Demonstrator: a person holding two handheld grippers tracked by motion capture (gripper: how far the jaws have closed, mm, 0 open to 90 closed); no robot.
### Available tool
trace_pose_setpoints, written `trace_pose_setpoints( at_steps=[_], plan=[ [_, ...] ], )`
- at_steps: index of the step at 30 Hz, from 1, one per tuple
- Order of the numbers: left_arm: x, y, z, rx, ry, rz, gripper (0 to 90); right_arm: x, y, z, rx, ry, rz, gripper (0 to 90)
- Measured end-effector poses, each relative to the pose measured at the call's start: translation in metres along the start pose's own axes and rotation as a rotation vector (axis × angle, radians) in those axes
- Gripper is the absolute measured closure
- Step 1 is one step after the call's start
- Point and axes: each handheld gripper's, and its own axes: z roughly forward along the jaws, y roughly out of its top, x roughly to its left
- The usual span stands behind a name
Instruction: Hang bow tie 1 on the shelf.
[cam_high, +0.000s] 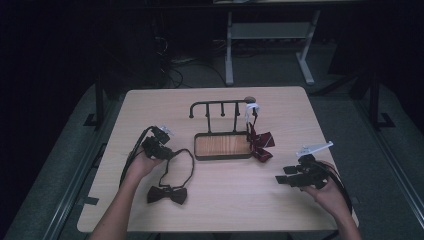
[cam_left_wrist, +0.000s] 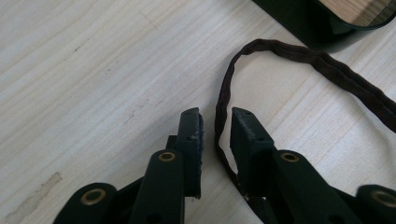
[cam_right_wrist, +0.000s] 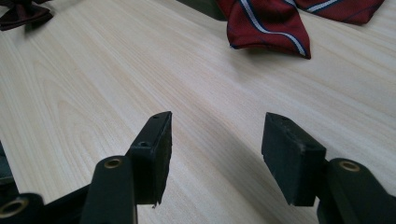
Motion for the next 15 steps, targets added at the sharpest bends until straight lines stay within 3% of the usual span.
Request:
trace_pose_setpoints(
  at_steps=[15],
  plan=[
    [0.0015, -0.0006, 0.0031, 0.017, -0.008, 0.001, 81.6, 0.0007, 0.0002, 0.0005, 0.0, 0.001, -0.003, 42.8]
  ],
)
